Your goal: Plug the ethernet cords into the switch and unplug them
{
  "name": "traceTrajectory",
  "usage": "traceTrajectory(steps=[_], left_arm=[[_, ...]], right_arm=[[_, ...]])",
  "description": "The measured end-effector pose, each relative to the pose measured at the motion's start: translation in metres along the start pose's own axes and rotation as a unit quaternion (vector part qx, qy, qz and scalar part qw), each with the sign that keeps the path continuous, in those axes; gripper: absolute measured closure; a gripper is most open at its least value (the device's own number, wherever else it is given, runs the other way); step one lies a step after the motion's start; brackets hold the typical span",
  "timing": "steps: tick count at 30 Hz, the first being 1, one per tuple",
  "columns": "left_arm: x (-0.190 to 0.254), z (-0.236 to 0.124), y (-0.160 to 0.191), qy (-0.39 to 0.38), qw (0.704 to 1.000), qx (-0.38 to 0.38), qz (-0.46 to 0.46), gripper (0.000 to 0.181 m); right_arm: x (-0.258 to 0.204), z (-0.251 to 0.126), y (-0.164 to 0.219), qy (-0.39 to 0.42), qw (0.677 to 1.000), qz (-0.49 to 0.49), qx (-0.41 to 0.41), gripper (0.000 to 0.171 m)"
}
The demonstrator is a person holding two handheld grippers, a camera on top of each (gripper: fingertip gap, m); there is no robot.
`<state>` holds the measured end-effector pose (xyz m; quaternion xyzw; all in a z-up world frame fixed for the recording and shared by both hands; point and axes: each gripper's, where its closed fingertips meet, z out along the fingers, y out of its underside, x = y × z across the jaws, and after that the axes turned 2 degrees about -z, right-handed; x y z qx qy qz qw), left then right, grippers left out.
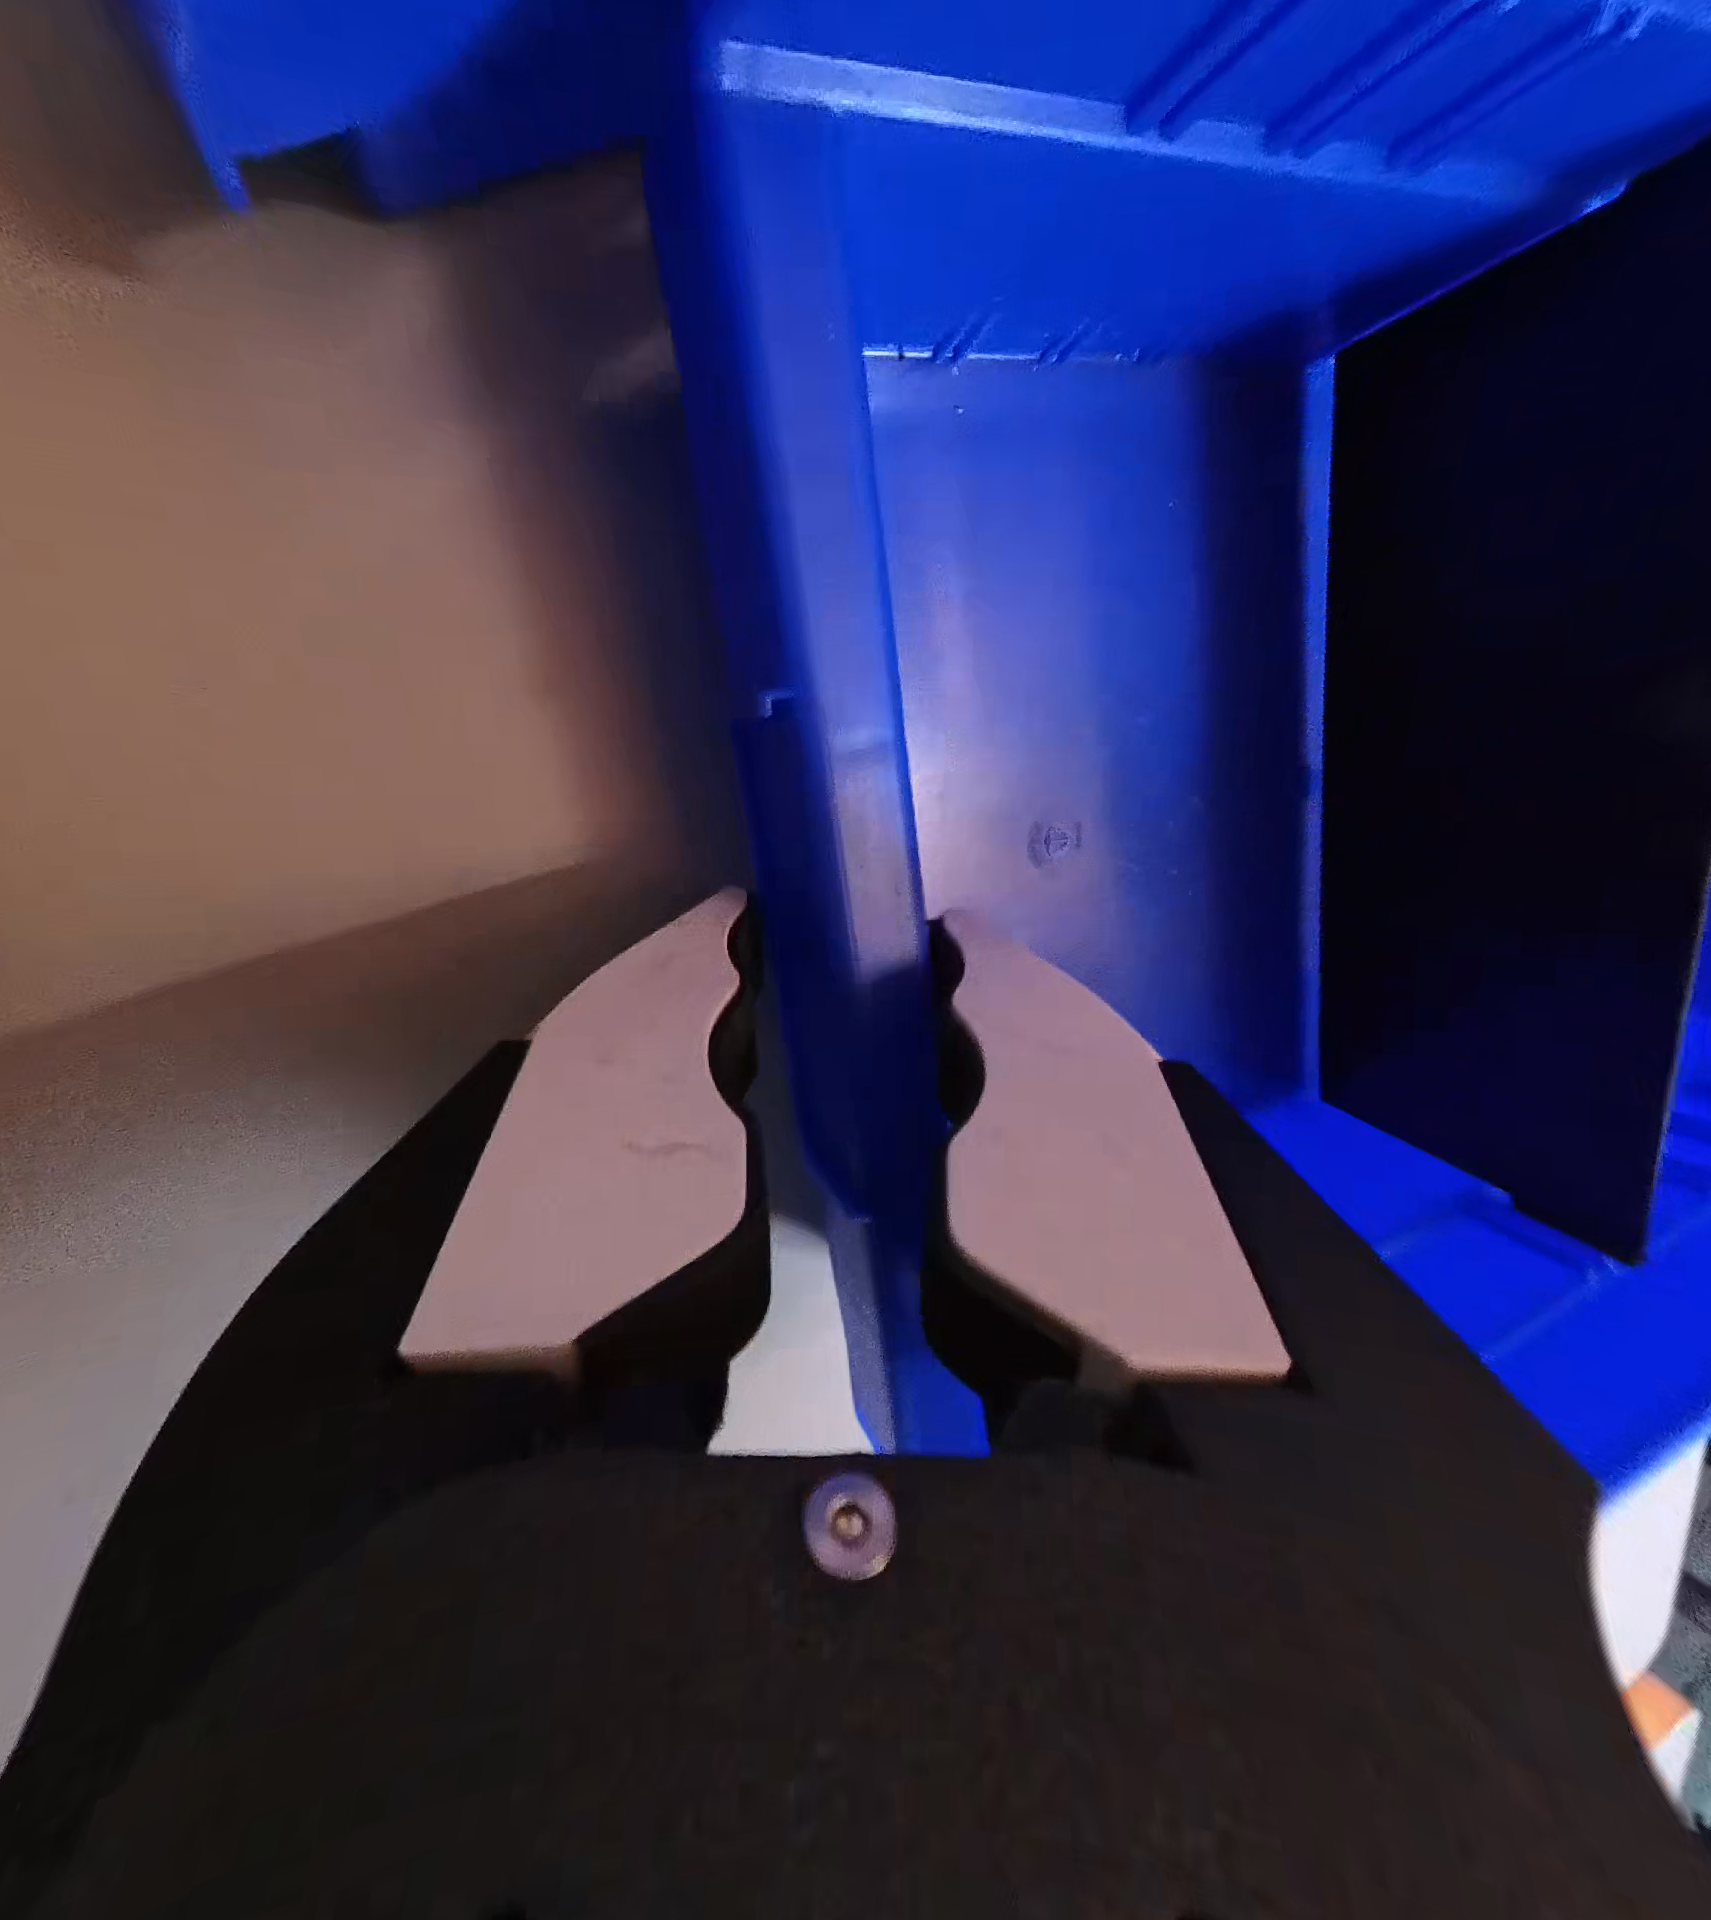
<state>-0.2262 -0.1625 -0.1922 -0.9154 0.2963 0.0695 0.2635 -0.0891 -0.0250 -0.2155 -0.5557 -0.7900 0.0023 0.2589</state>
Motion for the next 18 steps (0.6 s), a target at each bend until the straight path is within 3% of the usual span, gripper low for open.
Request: traceTrajectory(steps=[1,5,12,18], left_arm=[[0.002,0.007,0.001,0.013,1.000,-0.010,0.004,0.134],[0.012,0.021,0.004,0.061,0.997,-0.030,0.023,0.153],[0.016,0.028,-0.011,0.045,0.998,-0.028,0.021,0.155],[0.017,0.035,-0.026,0.031,0.999,-0.033,-0.013,0.155]], right_arm=[[-0.002,-0.006,0.006,-0.002,1.000,0.004,-0.003,0.143],[-0.013,-0.030,0.057,-0.005,0.999,0.034,-0.011,0.140],[-0.027,-0.070,0.167,0.042,0.994,0.088,-0.056,0.140],[0.000,-0.079,0.237,0.096,0.984,0.122,-0.082,0.142]])
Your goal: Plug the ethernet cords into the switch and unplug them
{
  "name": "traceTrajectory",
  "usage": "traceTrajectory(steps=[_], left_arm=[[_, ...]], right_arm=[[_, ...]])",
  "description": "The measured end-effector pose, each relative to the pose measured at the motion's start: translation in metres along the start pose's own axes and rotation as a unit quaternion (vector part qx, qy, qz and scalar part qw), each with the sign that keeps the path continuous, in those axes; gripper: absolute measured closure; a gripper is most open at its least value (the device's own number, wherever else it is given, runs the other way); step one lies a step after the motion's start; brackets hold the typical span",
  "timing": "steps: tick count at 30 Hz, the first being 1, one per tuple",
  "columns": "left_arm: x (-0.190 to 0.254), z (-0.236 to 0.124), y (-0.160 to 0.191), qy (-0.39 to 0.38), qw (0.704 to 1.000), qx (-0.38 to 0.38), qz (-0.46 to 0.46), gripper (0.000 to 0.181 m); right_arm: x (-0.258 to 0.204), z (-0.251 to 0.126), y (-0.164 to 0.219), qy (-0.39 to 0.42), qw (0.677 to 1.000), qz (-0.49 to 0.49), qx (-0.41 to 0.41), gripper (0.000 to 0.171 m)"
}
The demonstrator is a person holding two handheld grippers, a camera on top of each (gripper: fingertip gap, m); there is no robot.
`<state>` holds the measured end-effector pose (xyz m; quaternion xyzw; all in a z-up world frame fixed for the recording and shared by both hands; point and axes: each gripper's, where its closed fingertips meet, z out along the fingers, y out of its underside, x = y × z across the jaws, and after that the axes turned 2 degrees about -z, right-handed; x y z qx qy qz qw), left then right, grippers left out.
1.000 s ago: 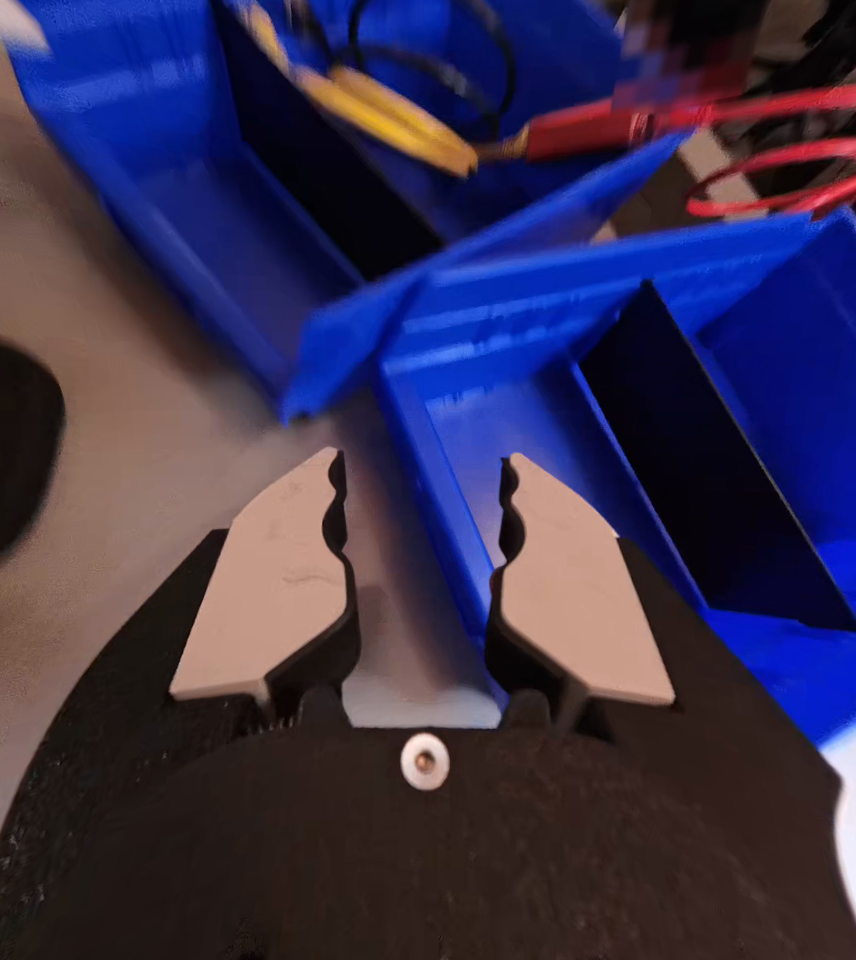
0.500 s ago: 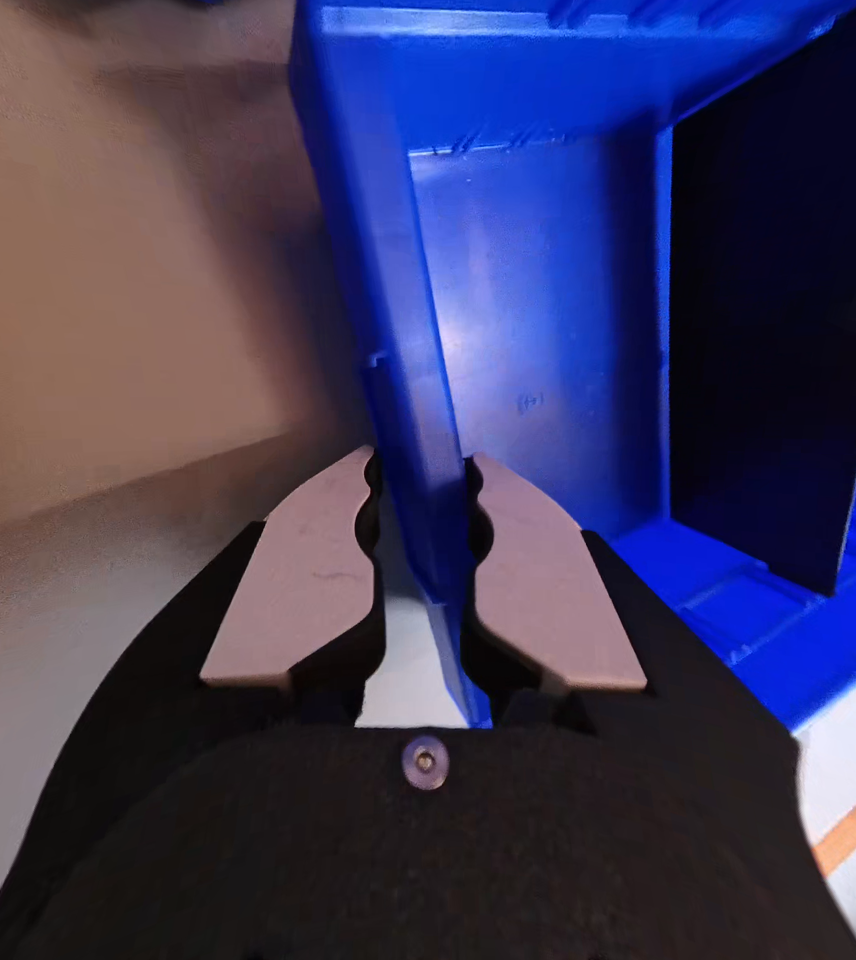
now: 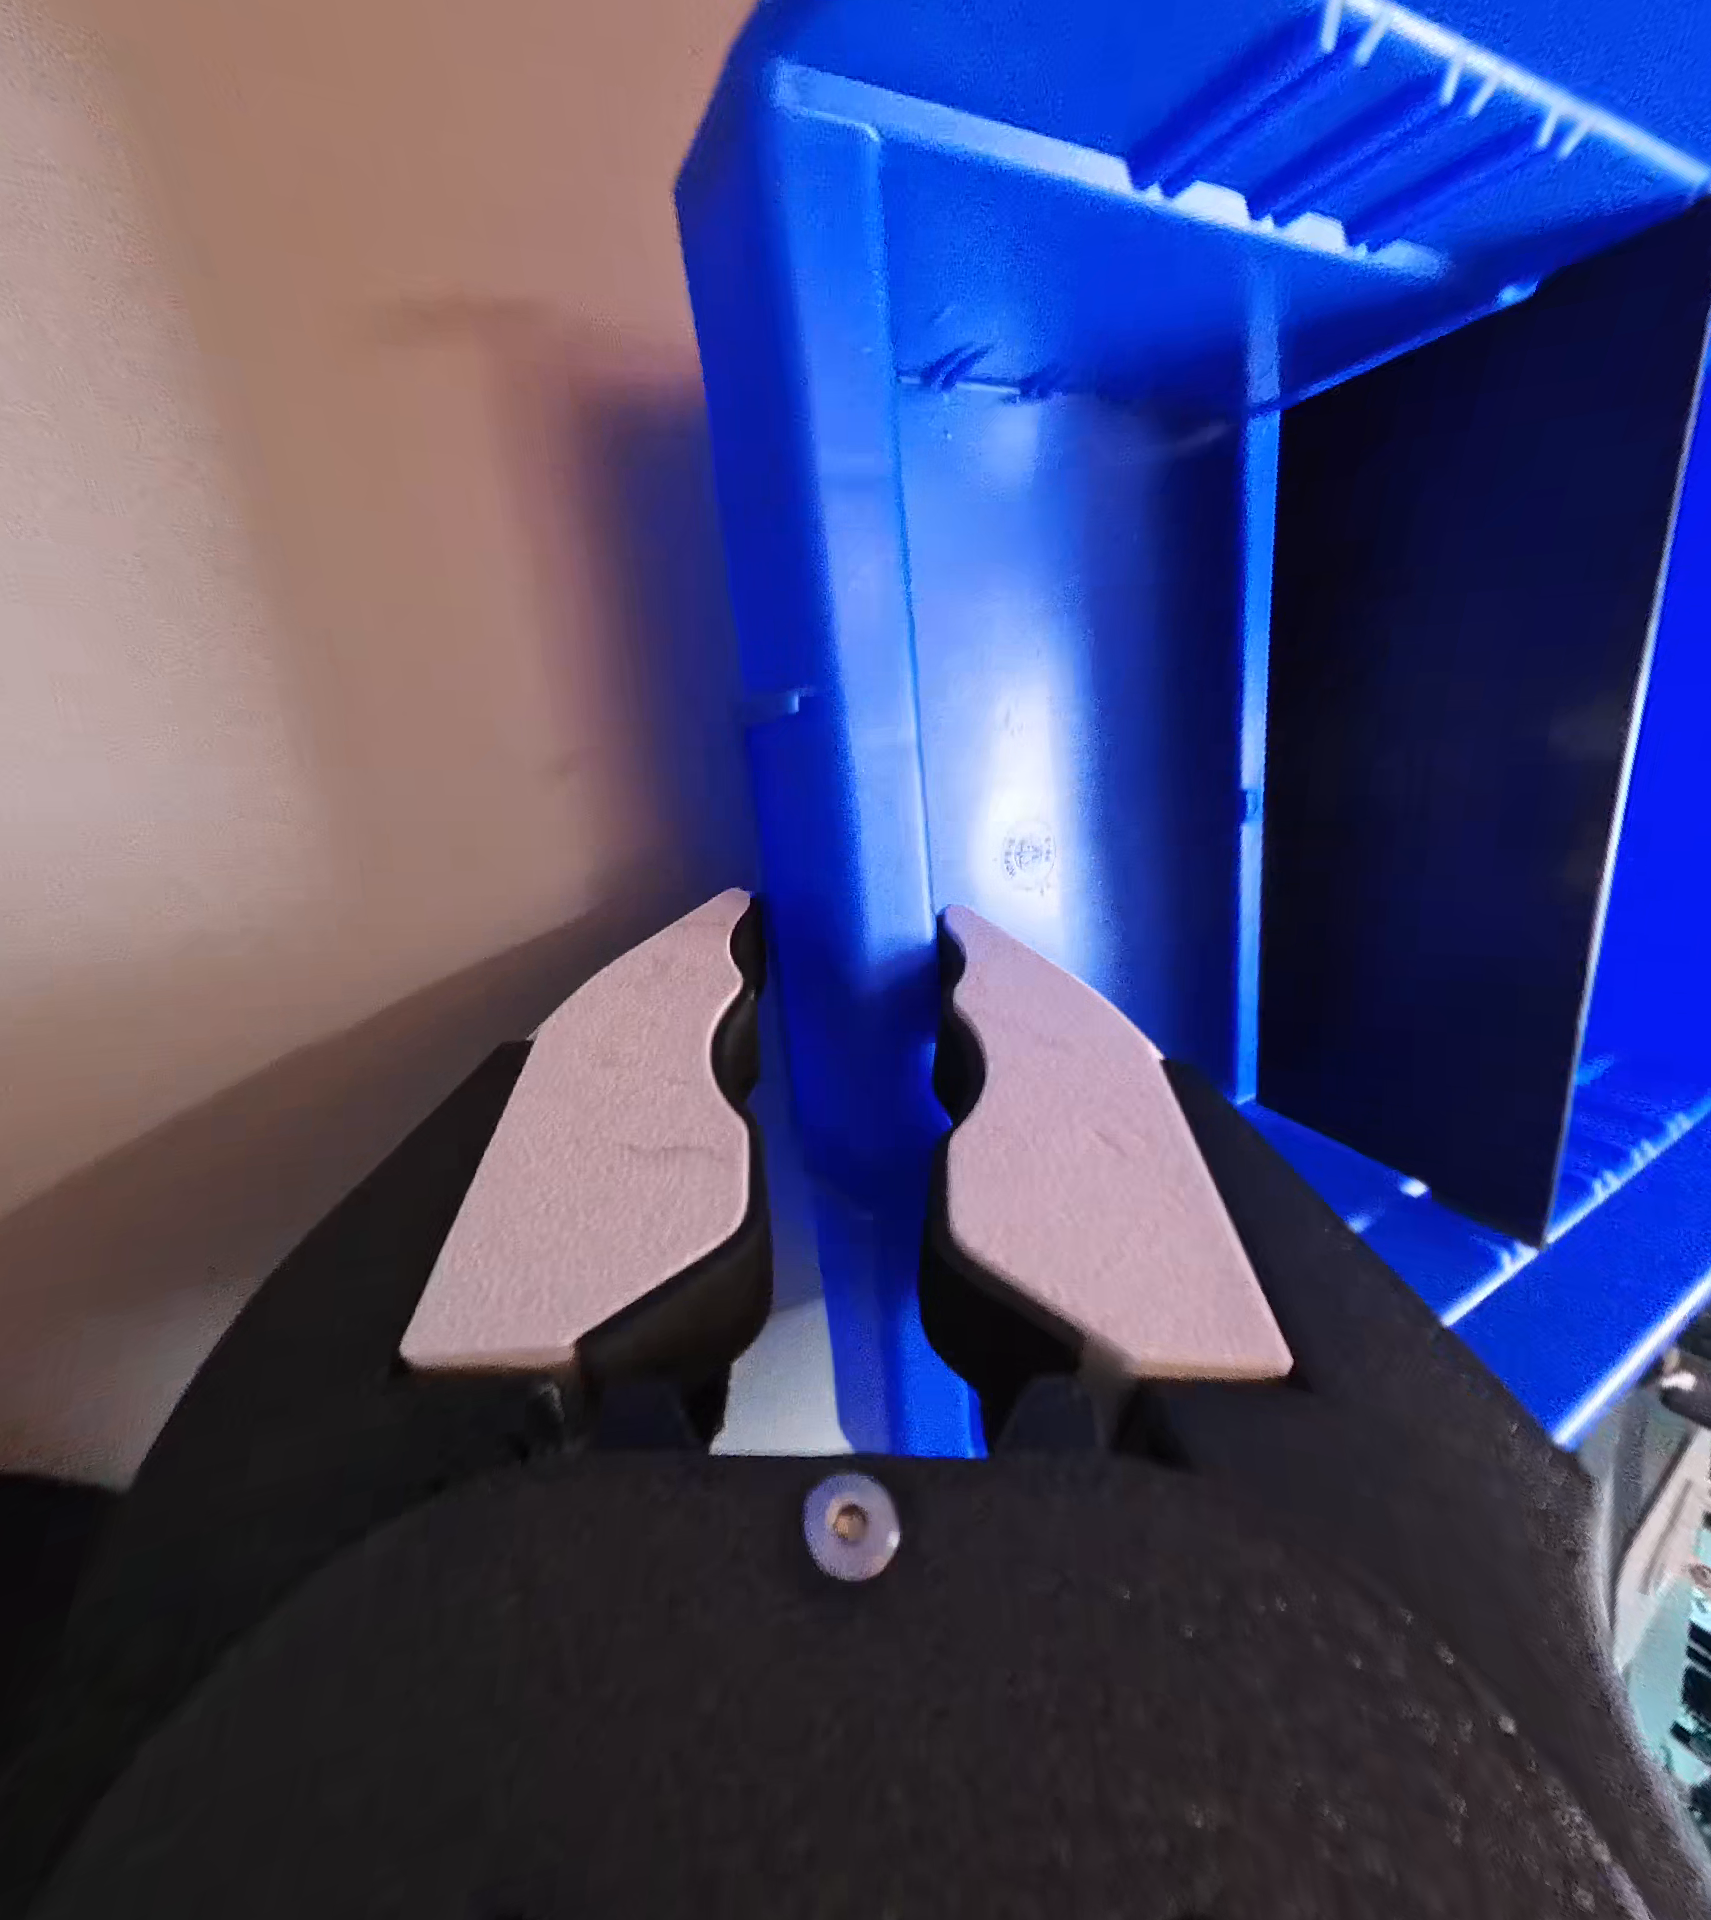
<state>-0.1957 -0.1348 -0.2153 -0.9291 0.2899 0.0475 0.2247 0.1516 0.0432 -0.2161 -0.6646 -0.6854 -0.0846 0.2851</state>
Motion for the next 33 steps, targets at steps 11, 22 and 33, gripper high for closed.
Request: traceTrajectory(steps=[11,22,33], left_arm=[[-0.044,0.019,-0.019,-0.038,0.999,0.002,-0.038,0.155],[-0.112,-0.050,-0.073,-0.106,0.964,0.218,-0.111,0.146],[-0.259,-0.022,-0.104,-0.209,0.922,0.225,-0.235,0.133]], right_arm=[[0.068,0.033,0.029,0.002,1.000,-0.002,-0.009,0.142],[0.066,-0.066,-0.112,0.028,0.902,0.218,0.372,0.121],[0.045,-0.045,-0.144,0.044,0.842,0.261,0.469,0.124]])
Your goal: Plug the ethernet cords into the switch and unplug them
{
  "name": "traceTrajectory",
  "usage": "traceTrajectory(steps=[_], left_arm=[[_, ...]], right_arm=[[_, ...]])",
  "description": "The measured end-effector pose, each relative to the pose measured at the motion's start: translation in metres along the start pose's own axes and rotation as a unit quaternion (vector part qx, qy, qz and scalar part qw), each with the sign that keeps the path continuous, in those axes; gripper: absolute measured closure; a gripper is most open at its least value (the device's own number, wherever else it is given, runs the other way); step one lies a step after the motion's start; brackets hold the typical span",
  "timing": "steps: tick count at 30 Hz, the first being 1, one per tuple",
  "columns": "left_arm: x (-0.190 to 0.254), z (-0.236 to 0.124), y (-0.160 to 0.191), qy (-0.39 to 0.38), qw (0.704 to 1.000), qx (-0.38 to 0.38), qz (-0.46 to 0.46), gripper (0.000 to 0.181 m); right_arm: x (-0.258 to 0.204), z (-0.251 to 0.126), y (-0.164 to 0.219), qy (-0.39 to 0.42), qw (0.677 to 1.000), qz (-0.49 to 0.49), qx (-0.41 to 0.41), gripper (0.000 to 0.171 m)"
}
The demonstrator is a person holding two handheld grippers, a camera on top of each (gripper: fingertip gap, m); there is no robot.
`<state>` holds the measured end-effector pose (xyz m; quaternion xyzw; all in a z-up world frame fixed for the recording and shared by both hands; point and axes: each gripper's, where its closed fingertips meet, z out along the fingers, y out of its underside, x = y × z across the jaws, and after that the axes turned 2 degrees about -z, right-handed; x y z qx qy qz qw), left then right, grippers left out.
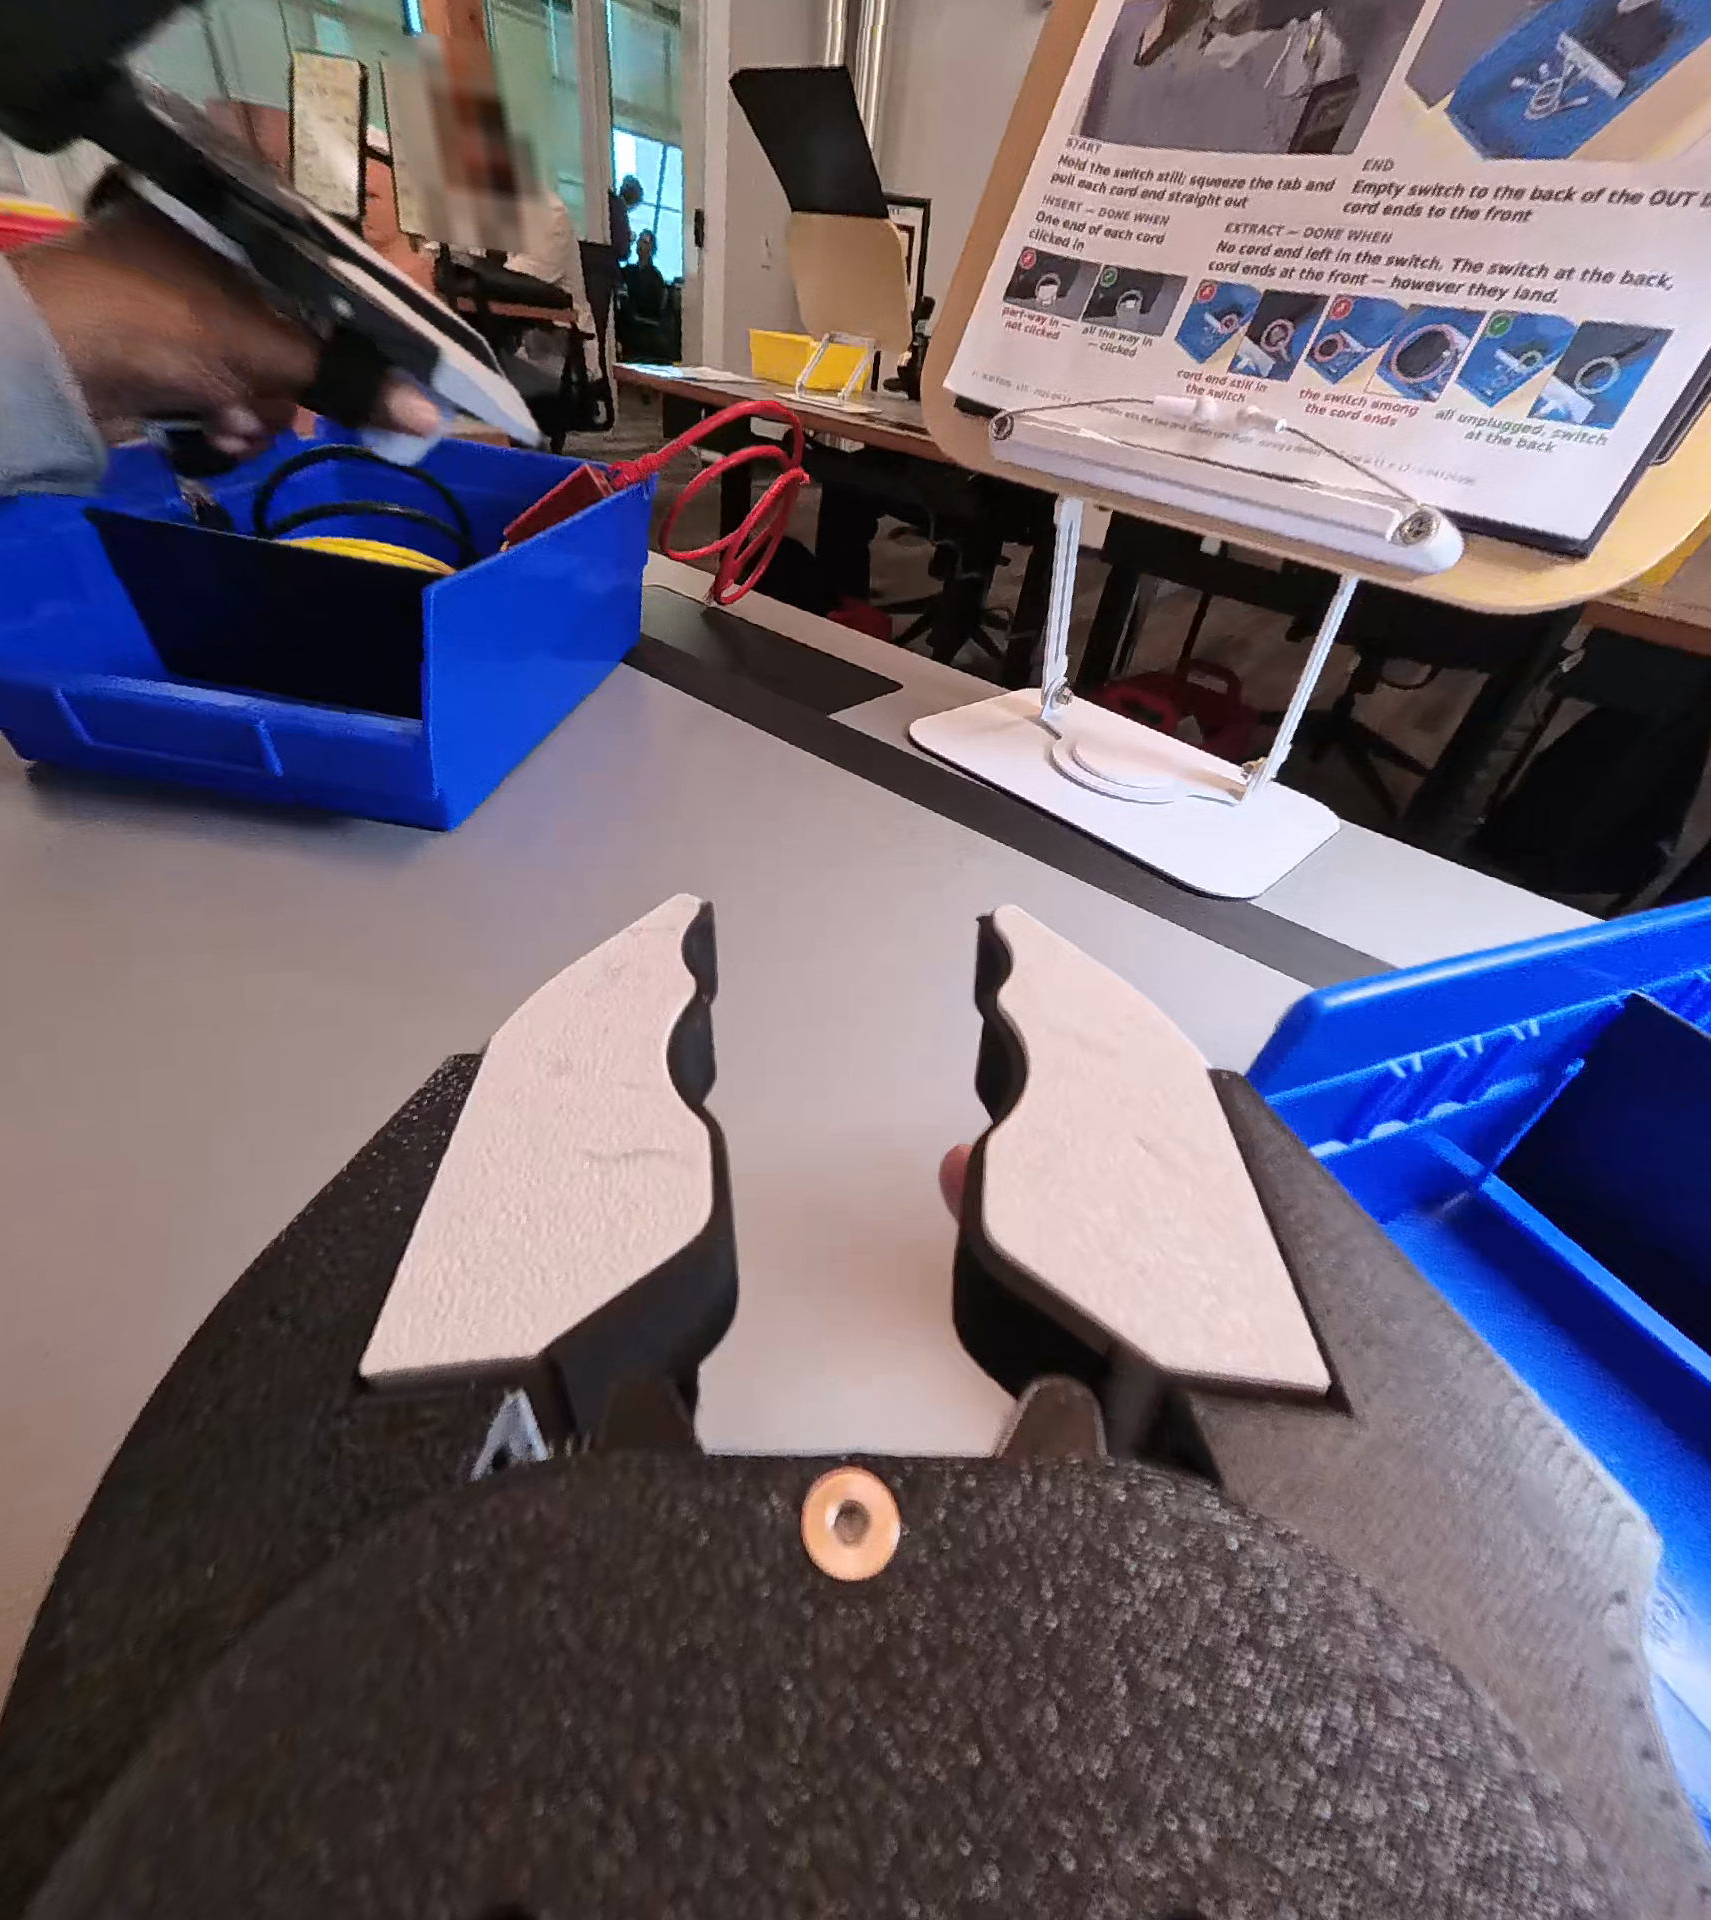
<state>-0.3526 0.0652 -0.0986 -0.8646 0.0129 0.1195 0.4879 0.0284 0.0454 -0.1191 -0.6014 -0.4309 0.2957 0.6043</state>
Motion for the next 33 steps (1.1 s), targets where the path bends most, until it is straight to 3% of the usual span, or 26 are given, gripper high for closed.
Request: traceTrajectory(steps=[8,11,16,21,25,29,33], left_arm=[[-0.031,0.066,0.044,-0.115,0.971,-0.171,0.121,0.132],[-0.041,0.072,0.046,-0.144,0.963,-0.186,0.134,0.145],[-0.049,0.059,0.034,-0.136,0.968,-0.167,0.126,0.152],[-0.058,0.014,-0.010,-0.120,0.985,-0.076,0.098,0.153],[-0.046,-0.045,-0.071,-0.074,0.994,0.032,0.077,0.153],[-0.005,-0.123,-0.143,0.011,0.983,0.173,0.060,0.154],[0.057,-0.200,-0.199,0.156,0.941,0.300,0.021,0.154]], right_arm=[[0.000,-0.006,-0.001,-0.001,1.000,0.011,0.019,0.126],[-0.006,-0.007,-0.001,-0.011,1.000,0.008,0.016,0.126],[-0.011,-0.010,0.000,-0.024,1.000,0.009,0.010,0.129],[-0.006,-0.010,0.001,-0.018,1.000,0.019,0.010,0.127],[-0.003,-0.008,-0.011,-0.010,1.000,0.008,0.022,0.127],[-0.003,-0.001,-0.062,-0.032,0.998,-0.010,0.054,0.126],[-0.013,0.002,-0.148,-0.085,0.988,0.004,0.127,0.125]])
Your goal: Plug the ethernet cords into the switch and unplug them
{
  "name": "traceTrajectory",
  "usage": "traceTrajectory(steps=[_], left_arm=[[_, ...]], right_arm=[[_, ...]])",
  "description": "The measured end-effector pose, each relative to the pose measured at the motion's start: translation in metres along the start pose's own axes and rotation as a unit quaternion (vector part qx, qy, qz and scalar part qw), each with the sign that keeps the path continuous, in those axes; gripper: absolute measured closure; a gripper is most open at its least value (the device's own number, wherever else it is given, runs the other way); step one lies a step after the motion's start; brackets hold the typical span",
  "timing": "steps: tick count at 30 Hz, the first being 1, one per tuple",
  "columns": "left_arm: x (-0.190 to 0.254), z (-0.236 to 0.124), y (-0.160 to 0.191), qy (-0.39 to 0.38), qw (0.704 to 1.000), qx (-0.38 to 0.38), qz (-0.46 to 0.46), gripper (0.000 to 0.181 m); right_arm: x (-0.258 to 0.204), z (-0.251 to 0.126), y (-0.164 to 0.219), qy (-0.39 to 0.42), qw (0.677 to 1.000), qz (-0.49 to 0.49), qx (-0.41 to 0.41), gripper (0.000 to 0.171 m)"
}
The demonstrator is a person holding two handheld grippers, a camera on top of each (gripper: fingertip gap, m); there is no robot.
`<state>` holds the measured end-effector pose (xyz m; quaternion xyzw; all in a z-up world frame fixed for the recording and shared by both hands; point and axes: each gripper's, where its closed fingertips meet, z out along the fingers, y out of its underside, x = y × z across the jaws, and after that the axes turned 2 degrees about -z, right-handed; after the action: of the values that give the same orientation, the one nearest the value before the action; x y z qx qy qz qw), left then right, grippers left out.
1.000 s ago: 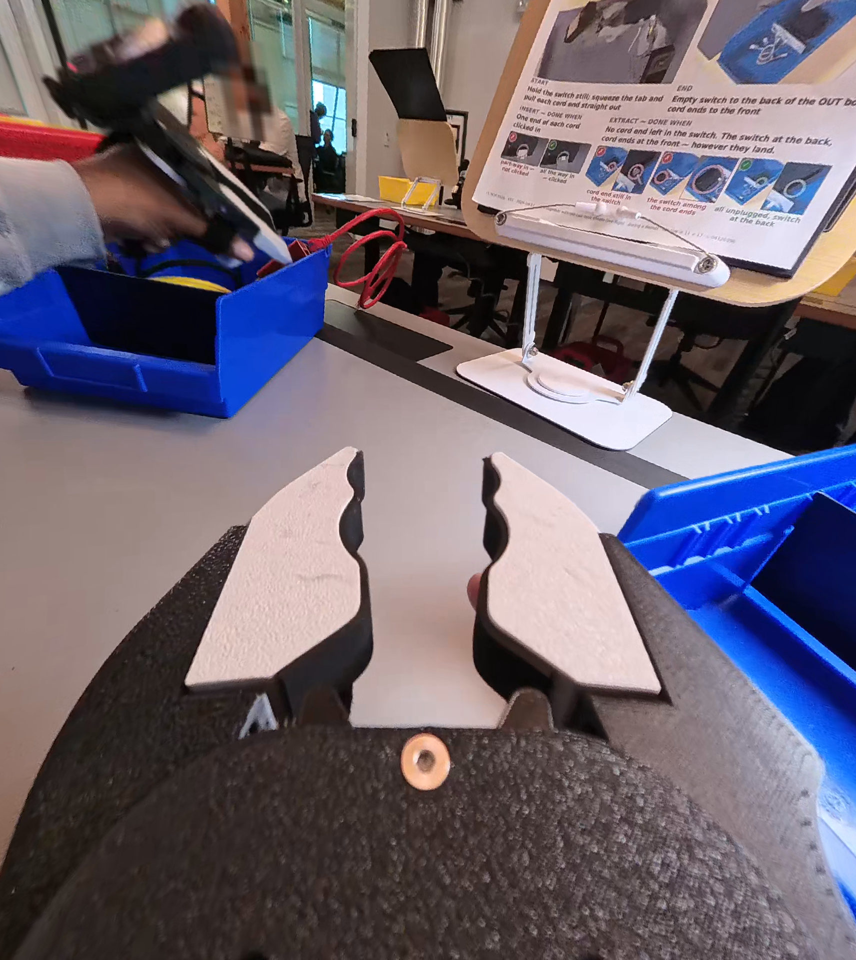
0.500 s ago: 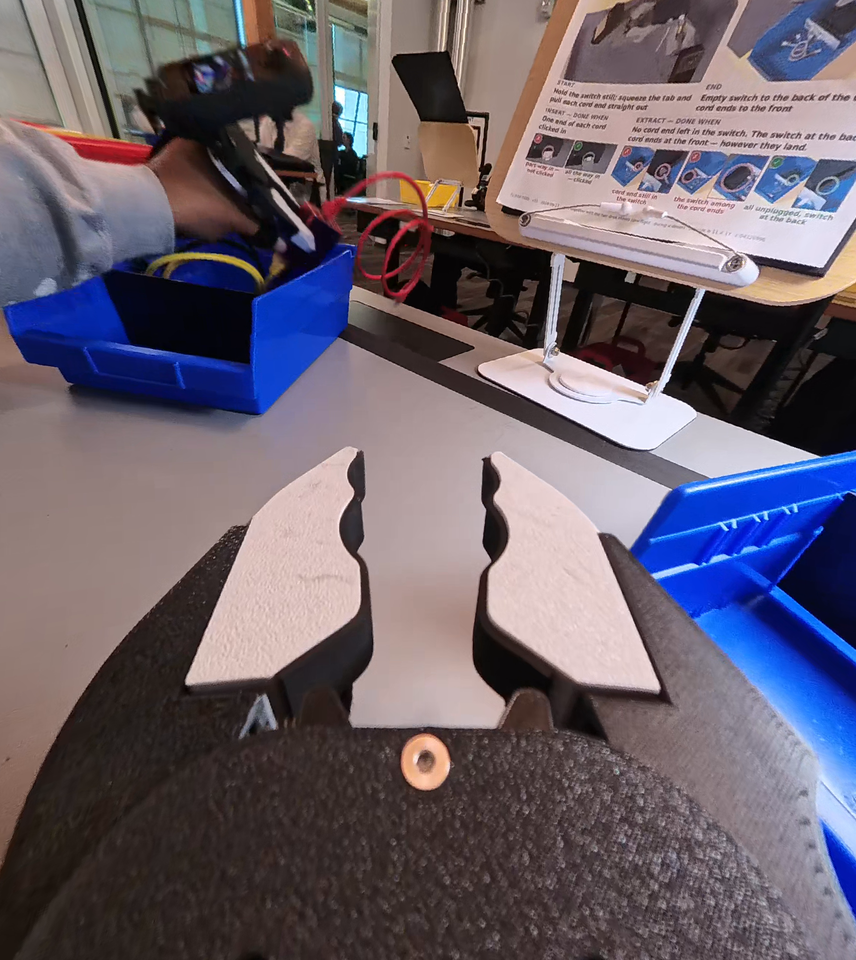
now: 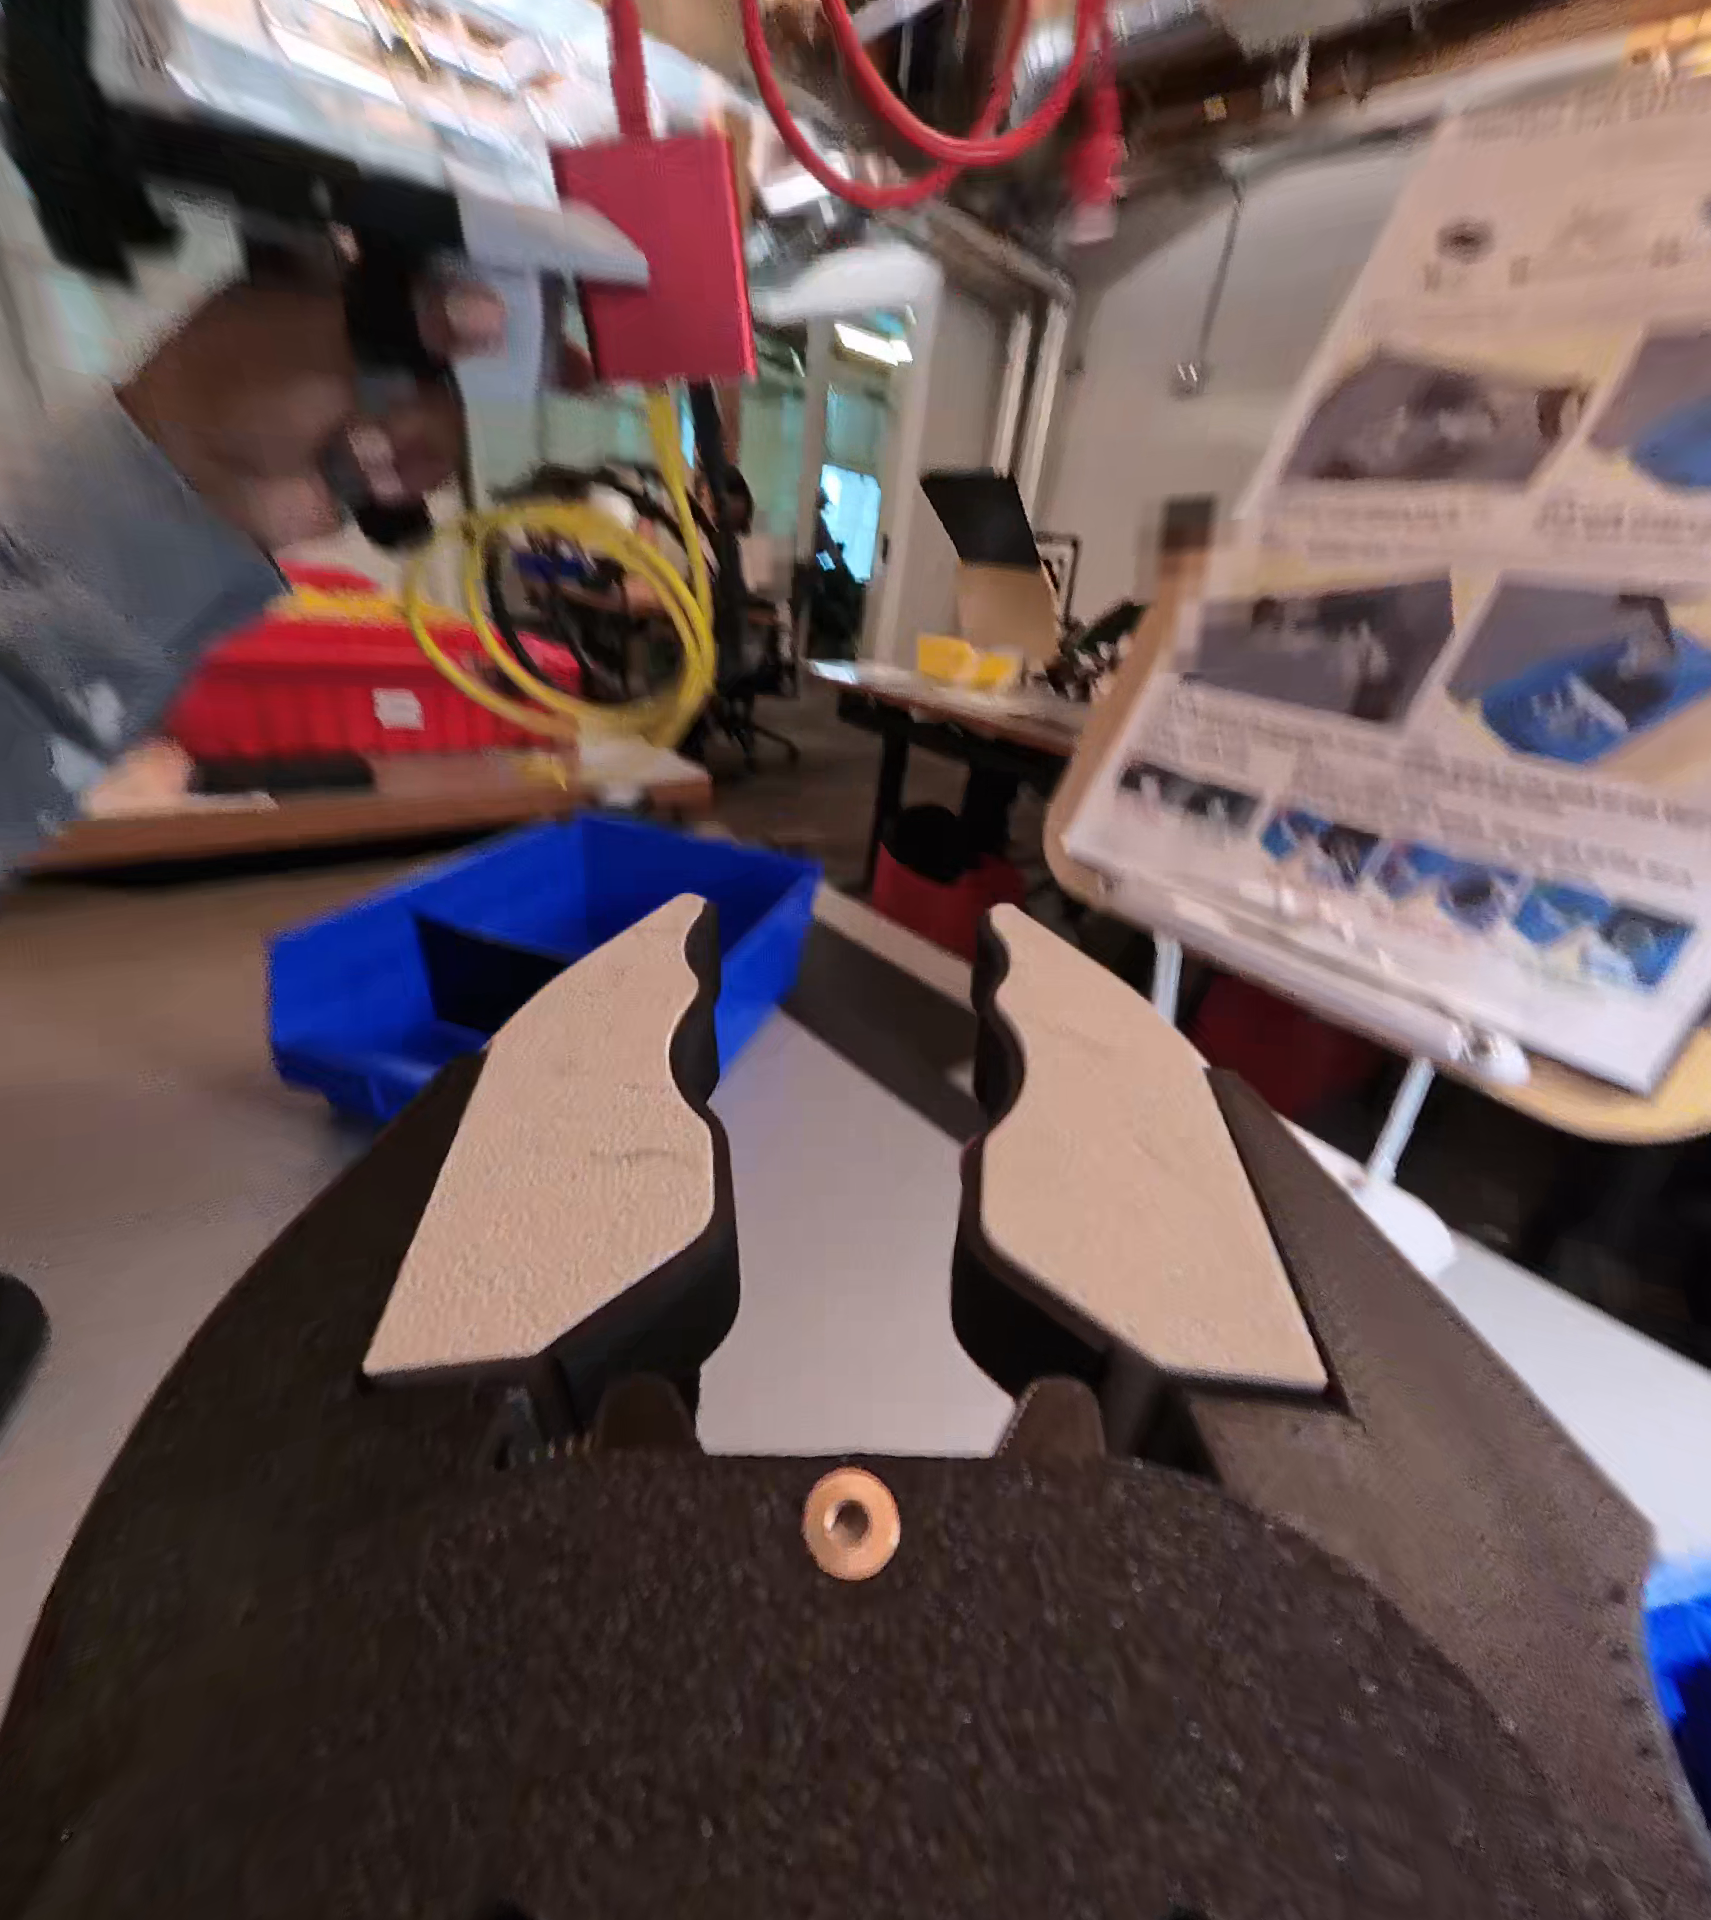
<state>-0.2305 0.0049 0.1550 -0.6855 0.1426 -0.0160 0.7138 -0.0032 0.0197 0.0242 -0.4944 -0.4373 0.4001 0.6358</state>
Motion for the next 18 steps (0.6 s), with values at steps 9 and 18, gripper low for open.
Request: traceTrajectory(steps=[9,18], left_arm=[[0.174,-0.008,-0.012,0.355,0.905,0.152,-0.177,0.154],[0.247,0.014,0.033,0.480,0.829,0.137,-0.252,0.154]], right_arm=[[-0.025,0.001,-0.061,-0.109,0.993,0.011,0.036,0.123],[-0.038,-0.017,-0.045,-0.238,0.968,0.075,0.018,0.142]])
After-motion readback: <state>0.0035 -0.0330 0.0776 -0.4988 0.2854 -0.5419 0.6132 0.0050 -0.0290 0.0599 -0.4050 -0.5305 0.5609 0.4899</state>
